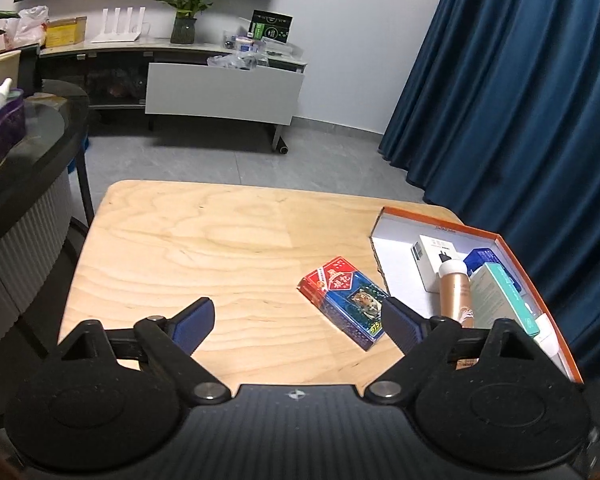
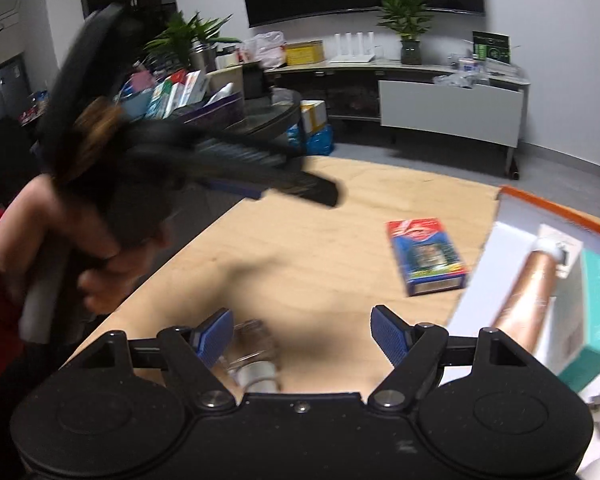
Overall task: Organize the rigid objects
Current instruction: 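Grasp the clear glass bottle on the table with the left gripper while the right approaches the card box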
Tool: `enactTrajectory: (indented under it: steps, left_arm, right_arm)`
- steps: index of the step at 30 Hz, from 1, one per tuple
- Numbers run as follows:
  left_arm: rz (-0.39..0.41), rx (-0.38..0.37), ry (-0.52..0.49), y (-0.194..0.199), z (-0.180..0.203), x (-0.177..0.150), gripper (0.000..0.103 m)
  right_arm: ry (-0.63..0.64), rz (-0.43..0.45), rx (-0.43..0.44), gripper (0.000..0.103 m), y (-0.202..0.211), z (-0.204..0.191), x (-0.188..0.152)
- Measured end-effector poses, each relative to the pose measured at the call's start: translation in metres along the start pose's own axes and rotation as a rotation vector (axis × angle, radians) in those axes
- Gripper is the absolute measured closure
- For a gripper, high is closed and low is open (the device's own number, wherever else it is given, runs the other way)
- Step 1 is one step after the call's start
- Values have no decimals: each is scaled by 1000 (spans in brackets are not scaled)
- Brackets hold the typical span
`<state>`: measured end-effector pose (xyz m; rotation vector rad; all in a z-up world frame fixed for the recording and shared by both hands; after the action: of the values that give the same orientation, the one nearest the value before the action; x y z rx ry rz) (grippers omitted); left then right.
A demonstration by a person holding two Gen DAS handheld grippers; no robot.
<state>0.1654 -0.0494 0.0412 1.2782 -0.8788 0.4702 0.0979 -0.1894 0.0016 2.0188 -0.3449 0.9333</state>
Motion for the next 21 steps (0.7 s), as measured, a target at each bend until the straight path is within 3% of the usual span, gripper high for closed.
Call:
enactTrajectory:
  steps: [4, 7, 15, 21]
  left_arm:
    - [-11, -3, 5, -4, 2, -6, 7]
    - [-17, 7, 23, 5, 1, -15, 7]
    - [-27, 39, 185, 59, 23, -72, 7]
    - [-118, 17, 127, 46, 56, -109, 8]
  right_arm:
    - [-13, -9, 4, 13, 0, 1, -2]
    - [9, 14, -40, 13, 7, 7, 1]
    - [-126, 115, -137, 13, 31, 61, 19]
    - [-146, 158, -133, 13, 39, 66, 19]
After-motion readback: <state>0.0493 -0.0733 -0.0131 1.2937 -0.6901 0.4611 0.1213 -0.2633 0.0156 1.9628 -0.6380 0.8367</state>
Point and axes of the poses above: each gripper's, at about its wrist camera, not at the fingertips, and y roughly against the way its jaws point, z to its right, x to its top, the point moved 5 cm from there along -y, roughly the way its jaws point, and after that the axes turned 14 degrees about -y, right-handed, at the moved point
